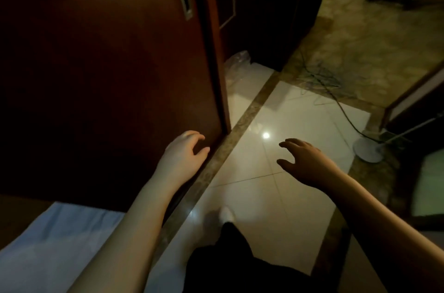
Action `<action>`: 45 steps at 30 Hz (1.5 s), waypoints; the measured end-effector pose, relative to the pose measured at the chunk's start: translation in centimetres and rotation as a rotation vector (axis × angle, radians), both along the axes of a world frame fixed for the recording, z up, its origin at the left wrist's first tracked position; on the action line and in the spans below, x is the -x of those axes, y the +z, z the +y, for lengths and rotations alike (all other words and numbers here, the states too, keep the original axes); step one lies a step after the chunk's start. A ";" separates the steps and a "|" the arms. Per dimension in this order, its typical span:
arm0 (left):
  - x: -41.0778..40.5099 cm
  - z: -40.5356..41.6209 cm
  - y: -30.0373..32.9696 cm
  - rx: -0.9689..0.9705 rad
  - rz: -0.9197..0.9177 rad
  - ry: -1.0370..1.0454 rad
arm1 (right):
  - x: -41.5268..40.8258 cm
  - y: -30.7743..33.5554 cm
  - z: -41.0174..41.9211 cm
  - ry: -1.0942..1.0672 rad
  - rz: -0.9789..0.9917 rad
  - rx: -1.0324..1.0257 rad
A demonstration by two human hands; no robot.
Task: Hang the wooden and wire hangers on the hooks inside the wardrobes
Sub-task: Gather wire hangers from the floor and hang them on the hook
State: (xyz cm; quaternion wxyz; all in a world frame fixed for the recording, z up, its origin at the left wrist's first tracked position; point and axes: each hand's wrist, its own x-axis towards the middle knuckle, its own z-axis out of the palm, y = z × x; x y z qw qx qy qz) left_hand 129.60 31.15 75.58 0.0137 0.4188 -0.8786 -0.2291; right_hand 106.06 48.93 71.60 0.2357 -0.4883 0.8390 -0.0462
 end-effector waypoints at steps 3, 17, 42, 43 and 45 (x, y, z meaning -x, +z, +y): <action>5.8 -2.9 -1.2 -0.018 -0.003 -0.075 | 4.8 -1.1 -0.9 -0.089 -0.006 -0.014; 36.2 -19.9 -4.4 -0.114 -0.039 -0.393 | 30.1 -3.1 -12.2 -0.440 -0.016 -0.058; 88.4 -29.8 -17.8 -0.232 -0.357 -0.496 | 76.4 -16.2 -19.6 -0.629 -0.269 -0.266; 90.3 -30.3 -18.9 -0.231 -0.368 -0.492 | 77.9 -17.0 -20.0 -0.634 -0.277 -0.275; 94.2 -31.2 -21.0 -0.248 -0.387 -0.490 | 81.0 -18.8 -21.3 -0.640 -0.290 -0.286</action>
